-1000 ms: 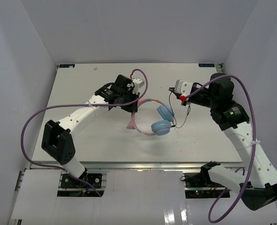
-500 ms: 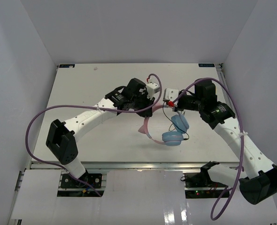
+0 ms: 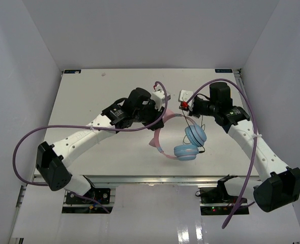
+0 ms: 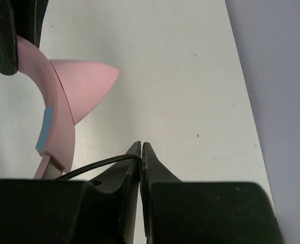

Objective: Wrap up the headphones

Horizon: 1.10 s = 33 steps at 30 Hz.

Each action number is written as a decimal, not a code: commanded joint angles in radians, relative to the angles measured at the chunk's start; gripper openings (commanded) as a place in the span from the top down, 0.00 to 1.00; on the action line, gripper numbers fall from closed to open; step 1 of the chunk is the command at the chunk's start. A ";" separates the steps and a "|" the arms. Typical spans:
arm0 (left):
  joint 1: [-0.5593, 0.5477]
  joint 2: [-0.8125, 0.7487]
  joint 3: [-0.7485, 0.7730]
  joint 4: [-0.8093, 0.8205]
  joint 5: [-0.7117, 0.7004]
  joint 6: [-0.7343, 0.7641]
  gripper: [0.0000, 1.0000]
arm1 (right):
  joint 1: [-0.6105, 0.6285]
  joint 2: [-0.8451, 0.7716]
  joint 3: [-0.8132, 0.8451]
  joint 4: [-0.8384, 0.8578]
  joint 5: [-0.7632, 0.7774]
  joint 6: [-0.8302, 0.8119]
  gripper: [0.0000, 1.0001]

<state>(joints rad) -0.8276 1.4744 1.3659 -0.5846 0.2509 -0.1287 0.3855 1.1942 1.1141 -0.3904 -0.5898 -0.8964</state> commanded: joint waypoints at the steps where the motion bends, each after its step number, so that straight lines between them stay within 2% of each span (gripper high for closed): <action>1: -0.009 -0.101 0.009 0.064 0.060 -0.022 1.00 | -0.014 0.026 0.006 0.045 -0.088 0.067 0.92; 7: -0.009 -0.125 -0.003 0.071 0.080 -0.028 1.00 | -0.023 0.065 0.030 0.048 -0.164 0.142 0.92; 12: -0.008 -0.156 -0.010 0.075 0.068 -0.031 1.00 | -0.056 0.092 0.035 0.055 -0.251 0.206 0.88; 20: -0.008 -0.222 0.017 0.070 0.033 -0.047 1.00 | -0.109 0.122 0.011 0.167 -0.555 0.437 0.71; 24: -0.008 -0.229 0.056 0.067 0.030 -0.069 1.00 | -0.109 0.102 -0.081 0.426 -0.650 0.677 0.59; 27: -0.008 -0.211 0.111 0.066 0.025 -0.093 1.00 | -0.103 0.104 -0.167 0.666 -0.689 0.922 0.53; 29: -0.008 -0.192 0.151 0.063 0.014 -0.111 1.00 | -0.090 0.105 -0.218 0.816 -0.695 1.023 0.51; 33: -0.009 -0.149 0.252 0.053 -0.018 -0.145 1.00 | -0.056 0.110 -0.301 0.979 -0.690 1.134 0.47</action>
<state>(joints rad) -0.8318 1.3156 1.4862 -0.5805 0.2413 -0.1966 0.2953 1.3102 0.8731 0.2711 -1.2272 0.0018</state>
